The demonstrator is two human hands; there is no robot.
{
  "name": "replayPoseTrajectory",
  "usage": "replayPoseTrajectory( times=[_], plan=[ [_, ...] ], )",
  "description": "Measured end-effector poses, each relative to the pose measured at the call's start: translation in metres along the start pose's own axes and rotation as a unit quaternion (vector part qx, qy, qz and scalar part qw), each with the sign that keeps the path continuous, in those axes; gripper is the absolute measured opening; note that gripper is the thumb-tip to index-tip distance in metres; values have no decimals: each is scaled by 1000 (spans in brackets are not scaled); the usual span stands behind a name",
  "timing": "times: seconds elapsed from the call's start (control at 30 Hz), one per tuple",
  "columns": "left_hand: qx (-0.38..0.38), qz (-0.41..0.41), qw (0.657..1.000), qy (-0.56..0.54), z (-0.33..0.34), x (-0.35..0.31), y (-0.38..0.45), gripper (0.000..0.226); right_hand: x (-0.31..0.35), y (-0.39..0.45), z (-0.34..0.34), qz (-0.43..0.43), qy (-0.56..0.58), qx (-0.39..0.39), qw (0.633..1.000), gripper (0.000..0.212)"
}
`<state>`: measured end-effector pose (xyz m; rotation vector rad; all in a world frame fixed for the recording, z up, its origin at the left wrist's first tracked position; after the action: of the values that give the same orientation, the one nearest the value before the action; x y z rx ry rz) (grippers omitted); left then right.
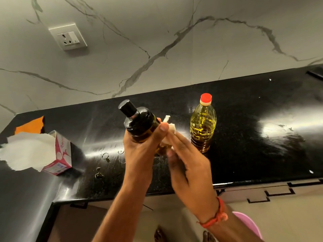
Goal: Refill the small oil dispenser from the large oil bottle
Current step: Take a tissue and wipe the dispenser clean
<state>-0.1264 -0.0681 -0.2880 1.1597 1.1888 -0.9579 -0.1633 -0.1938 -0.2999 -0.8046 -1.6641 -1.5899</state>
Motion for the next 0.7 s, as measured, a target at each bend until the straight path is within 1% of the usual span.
replayPoseTrajectory(
  times=[0.07, 0.17, 0.23, 0.33, 0.37, 0.4, 0.43, 0.47, 0.57, 0.63, 0.7],
  plan=[
    [4, -4, 1000, -22, 1, 0, -2, 71, 4, 0, 15, 26, 43, 52, 997, 61],
    [9, -11, 1000, -21, 3, -2, -5, 93, 4, 5, 21, 28, 27, 95, 995, 73],
    [29, -21, 999, -12, 5, -2, -8, 104, 2, 14, 17, 27, 23, 116, 993, 82],
    [55, -60, 996, -23, 4, 0, -11, 100, -3, 22, 10, 41, 27, 156, 986, 92],
    [73, -71, 995, -24, 3, 2, -11, 93, -6, 24, 8, 51, 30, 161, 985, 93],
    [96, -79, 992, -26, 2, 3, -12, 80, -9, 25, 5, 63, 39, 160, 984, 93],
    [120, -88, 988, -32, 3, 5, -12, 67, -11, 26, 3, 74, 54, 154, 984, 91],
    [140, -100, 984, -41, 3, 5, -13, 60, -12, 26, 1, 83, 69, 144, 984, 89],
    [167, -112, 978, -58, 1, 11, -14, 60, -10, 23, -3, 94, 104, 101, 985, 76],
    [163, -102, 980, -53, -1, 12, -13, 60, -9, 20, -8, 114, 128, 35, 984, 63],
    [158, -82, 984, -32, 0, 10, -11, 61, -9, 22, -18, 106, 86, -41, 990, 53]
  ],
)
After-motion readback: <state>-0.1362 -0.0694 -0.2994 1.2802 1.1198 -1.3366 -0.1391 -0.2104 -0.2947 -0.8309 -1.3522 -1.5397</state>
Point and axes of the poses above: each hand's wrist, its own y-axis towards the middle knuckle, its own z-axis out of the palm, x = y × z, the point moved 5 cm from there along y, towards the middle knuckle, and after that the axes turned 15 degrees about y, right-handed, at the moved point
